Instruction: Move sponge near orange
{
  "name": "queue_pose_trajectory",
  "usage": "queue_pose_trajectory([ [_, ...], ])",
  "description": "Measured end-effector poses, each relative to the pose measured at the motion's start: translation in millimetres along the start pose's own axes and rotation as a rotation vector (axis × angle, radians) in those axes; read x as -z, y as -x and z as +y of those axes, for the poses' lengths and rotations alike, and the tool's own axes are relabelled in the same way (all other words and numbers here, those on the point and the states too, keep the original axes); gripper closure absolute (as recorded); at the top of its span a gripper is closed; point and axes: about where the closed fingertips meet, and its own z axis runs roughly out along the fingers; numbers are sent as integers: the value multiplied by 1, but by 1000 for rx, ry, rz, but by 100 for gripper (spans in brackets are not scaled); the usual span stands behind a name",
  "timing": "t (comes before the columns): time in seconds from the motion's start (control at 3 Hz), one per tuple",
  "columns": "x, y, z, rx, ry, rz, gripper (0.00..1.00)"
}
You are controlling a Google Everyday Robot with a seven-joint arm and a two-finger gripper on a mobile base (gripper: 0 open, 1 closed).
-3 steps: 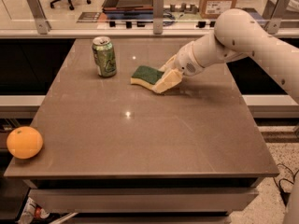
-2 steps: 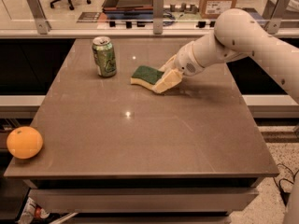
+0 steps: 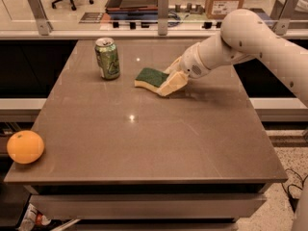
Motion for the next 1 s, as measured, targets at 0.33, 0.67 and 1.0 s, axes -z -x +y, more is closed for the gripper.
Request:
queue_pose_trajectory([
  [0.33, 0, 0, 0, 0, 0, 0, 100],
  [0.67, 41, 10, 13, 34, 15, -10, 100],
  [1.0, 85, 22, 26, 70, 23, -21, 100],
])
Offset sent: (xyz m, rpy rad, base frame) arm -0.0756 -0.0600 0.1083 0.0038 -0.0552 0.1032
